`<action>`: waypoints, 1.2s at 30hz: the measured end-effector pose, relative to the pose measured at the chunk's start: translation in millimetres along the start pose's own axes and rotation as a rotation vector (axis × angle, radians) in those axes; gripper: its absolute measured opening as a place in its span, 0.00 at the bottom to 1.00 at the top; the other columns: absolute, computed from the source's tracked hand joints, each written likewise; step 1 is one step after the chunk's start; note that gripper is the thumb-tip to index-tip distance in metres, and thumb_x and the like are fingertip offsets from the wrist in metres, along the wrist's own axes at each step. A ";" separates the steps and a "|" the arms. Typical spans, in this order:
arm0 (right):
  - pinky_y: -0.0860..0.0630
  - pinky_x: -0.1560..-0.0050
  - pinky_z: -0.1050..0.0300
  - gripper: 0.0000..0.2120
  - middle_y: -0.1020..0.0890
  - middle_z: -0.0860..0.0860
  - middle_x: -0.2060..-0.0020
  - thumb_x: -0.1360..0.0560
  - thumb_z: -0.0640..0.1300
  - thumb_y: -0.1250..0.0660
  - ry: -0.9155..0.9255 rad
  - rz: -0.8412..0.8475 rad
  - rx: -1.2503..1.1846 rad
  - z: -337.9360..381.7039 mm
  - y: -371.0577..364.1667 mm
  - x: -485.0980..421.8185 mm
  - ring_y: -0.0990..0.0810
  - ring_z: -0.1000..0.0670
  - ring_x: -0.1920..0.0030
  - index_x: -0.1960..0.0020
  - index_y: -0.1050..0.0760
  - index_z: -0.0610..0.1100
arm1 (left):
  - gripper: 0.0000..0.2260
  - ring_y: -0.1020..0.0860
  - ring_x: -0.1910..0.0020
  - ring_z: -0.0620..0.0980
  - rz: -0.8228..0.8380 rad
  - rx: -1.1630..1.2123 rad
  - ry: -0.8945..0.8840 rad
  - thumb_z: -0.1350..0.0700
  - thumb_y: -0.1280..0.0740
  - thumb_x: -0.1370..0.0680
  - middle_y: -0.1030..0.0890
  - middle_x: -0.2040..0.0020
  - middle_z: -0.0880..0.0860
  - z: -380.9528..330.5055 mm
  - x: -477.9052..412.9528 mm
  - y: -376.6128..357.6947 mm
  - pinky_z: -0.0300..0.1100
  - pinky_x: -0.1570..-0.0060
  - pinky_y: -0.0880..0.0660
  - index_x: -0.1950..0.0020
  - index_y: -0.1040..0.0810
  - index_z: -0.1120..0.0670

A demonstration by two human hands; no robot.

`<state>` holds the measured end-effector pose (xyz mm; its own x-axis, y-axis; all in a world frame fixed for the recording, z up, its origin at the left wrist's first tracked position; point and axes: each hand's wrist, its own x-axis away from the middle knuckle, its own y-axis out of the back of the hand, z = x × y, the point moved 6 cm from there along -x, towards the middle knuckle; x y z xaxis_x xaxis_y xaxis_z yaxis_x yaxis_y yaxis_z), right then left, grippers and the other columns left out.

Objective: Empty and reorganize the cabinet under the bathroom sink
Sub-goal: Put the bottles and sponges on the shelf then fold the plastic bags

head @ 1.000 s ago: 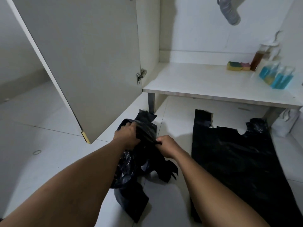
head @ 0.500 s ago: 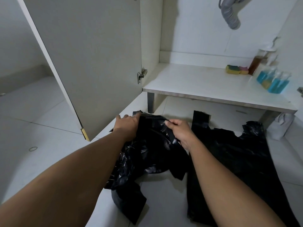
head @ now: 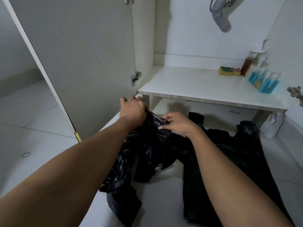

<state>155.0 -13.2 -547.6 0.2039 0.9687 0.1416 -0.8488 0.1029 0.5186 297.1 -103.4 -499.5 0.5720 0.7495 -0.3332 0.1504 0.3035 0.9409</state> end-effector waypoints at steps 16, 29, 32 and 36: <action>0.26 0.37 0.42 0.10 0.15 0.49 0.49 0.24 0.48 0.31 -0.147 -0.011 -0.470 -23.4 66.0 21.5 0.18 0.44 0.43 0.44 0.18 0.49 | 0.16 0.28 0.39 0.61 -0.219 0.443 0.422 0.57 0.43 0.22 0.27 0.38 0.58 28.3 -26.3 46.0 0.59 0.41 0.31 0.37 0.25 0.54; 0.19 0.49 0.40 0.20 0.21 0.43 0.46 0.22 0.58 0.37 0.030 -0.497 -0.937 24.2 82.8 6.1 0.18 0.43 0.48 0.44 0.22 0.42 | 0.30 0.22 0.41 0.52 0.050 0.359 -0.155 0.27 0.32 0.34 0.18 0.46 0.47 -39.0 -27.6 40.0 0.63 0.28 0.45 0.40 0.26 0.44; 0.22 0.44 0.44 0.29 0.23 0.48 0.40 0.26 0.65 0.36 0.099 -0.530 -0.912 17.9 90.4 11.4 0.21 0.49 0.43 0.34 0.28 0.47 | 0.14 0.20 0.51 0.57 -0.207 0.533 0.037 0.38 0.31 0.26 0.18 0.57 0.50 -17.3 -38.0 54.4 0.55 0.40 0.28 0.54 0.23 0.48; 0.23 0.50 0.60 0.26 0.18 0.59 0.49 0.34 0.54 0.22 0.094 -0.406 -0.276 -5.4 77.8 16.2 0.19 0.59 0.50 0.39 0.25 0.51 | 0.17 0.22 0.63 0.53 -0.389 0.923 0.183 0.38 0.27 0.30 0.23 0.67 0.46 2.0 -44.6 69.1 0.48 0.59 0.23 0.64 0.29 0.48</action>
<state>89.6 11.7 -509.5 0.5103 0.8531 -0.1085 -0.8104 0.5193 0.2714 283.6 -117.1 -419.5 0.2303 0.7974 -0.5578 0.9073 0.0313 0.4193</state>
